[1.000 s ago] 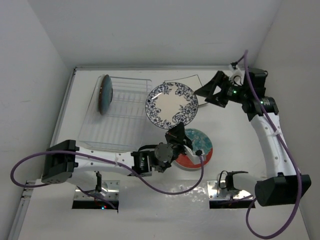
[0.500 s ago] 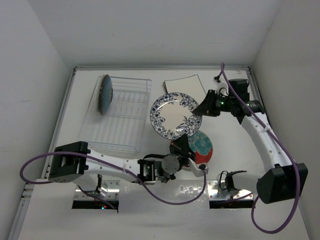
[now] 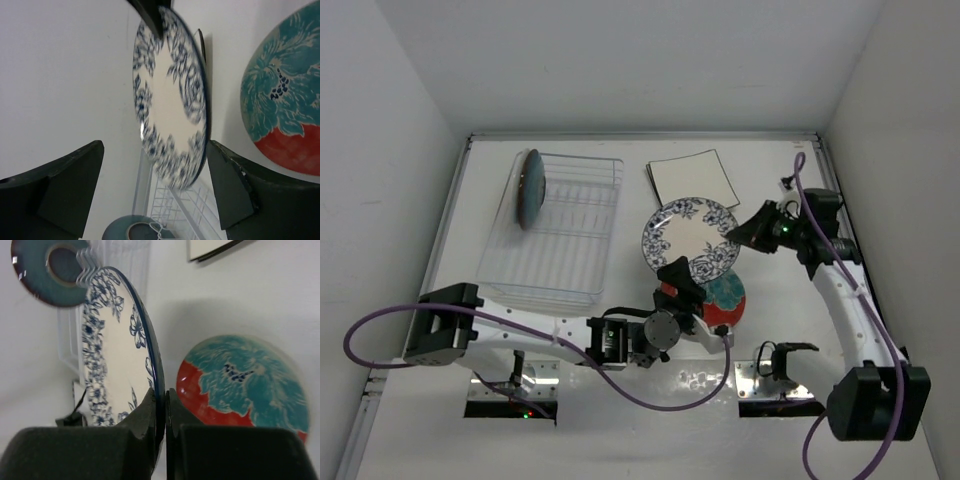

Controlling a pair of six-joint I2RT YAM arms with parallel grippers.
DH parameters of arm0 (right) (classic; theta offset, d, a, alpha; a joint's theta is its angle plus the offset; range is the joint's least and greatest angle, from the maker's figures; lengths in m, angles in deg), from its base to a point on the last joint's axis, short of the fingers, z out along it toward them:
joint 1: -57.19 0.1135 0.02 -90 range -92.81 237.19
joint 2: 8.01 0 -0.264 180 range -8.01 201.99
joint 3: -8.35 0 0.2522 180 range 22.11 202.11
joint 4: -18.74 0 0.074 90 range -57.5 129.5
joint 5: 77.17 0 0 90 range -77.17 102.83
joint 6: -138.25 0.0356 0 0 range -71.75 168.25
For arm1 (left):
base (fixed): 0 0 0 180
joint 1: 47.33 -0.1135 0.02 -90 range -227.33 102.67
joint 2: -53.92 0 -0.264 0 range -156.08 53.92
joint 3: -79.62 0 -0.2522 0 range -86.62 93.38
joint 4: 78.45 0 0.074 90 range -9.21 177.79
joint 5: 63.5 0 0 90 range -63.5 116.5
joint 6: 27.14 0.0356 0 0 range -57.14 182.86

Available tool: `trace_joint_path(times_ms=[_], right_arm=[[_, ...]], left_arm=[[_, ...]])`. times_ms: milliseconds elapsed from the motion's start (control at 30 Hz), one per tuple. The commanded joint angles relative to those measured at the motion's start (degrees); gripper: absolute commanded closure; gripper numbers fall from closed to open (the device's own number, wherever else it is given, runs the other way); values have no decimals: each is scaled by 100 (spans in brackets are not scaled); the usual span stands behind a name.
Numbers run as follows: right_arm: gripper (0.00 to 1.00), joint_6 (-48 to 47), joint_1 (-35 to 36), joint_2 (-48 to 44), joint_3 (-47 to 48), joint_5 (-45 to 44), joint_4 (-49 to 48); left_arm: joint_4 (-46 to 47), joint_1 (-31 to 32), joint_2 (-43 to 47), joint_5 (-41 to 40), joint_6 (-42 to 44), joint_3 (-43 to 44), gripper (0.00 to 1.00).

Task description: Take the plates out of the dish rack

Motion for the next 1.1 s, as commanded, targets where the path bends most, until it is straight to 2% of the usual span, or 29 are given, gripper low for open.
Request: trace_joint_path(times_ms=[0,33,67,233,333,367,433,467,500,533,633,667,833,900,933,1067], right_arm=[[100,152,-544,-456,78,-100,-684],[100,108,-616,-518,95,-292,-570],[100,12,-678,-571,104,-381,-395],[100,-505,-775,-808,200,-944,274],[100,-1023,-775,-835,332,-1041,906],[100,-1139,-775,-817,341,-954,1117],[100,-1376,-775,-773,298,-778,1259],[100,-1395,-775,-782,245,-569,1277],[100,-1412,-775,-782,167,-488,1295],[100,-1465,-775,-800,131,-453,1364],[100,-1387,-766,-922,-185,-312,1217],[100,-1351,-749,-949,-290,-242,1146],[100,-930,-590,-1010,-1256,-83,312],[100,-458,-590,-1220,-1783,-249,-179],[100,-263,-590,-1465,-1994,-268,-860],[100,90,-599,-1538,-2566,-329,-1500]], left_arm=[[-1792,191,327,-242,-1030,652,19],[-2170,253,292,-259,-1407,792,19],[-2940,341,248,-285,-1567,846,19],[-4842,719,28,-382,-3181,1223,19],[-4777,720,308,-828,-3781,1216,18],[-4584,702,431,-1361,-3853,1181,11],[-4058,615,747,-1865,-4055,1250,6],[-4029,414,835,-2155,-4178,1364,2],[-4107,264,915,-2184,-4675,1730,2],[-4490,97,933,-2210,-5028,1969,2],[-5229,-869,1047,-1887,-6347,2699,2],[-5346,-1385,1169,-1720,-6846,2866,2],[-5478,-2495,1627,-886,-7369,2850,0],[-5444,-2637,1837,-752,-7405,2745,0],[-5391,-2681,1925,-717,-7370,2658,0],[-5391,-2778,2373,-707,-7317,2350,0]])
